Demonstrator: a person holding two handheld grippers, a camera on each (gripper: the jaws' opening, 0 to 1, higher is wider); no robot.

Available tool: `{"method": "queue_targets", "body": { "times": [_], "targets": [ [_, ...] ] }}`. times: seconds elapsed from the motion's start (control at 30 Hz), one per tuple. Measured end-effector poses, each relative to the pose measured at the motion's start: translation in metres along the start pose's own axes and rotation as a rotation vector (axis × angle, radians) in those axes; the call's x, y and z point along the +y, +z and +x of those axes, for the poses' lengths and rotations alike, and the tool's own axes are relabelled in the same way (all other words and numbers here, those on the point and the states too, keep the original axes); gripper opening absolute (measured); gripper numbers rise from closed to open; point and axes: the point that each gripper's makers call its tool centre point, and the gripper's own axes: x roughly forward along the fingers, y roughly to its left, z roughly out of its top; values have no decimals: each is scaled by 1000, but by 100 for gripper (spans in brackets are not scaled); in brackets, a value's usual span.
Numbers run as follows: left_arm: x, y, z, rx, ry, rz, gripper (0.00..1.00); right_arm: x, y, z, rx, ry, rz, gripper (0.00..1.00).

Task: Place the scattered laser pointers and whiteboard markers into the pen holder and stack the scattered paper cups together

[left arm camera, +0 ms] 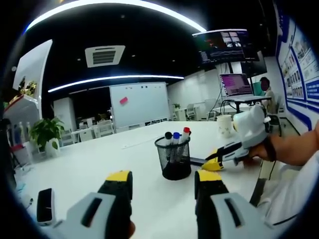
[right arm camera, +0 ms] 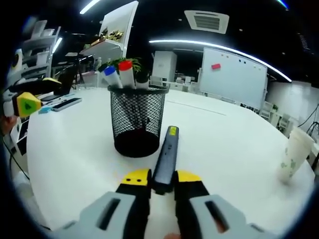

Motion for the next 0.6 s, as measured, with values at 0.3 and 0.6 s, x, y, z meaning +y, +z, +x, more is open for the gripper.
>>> {"method": "queue_targets", "body": {
  "times": [0.3,0.6],
  "targets": [
    [1,0,-1,4,0,6,51,-6,6,-4,-39,-5,41,18],
    [-2,0,1,5,-11,4,51,-14,17,-10,-98,-29,5,18]
  ]
}}
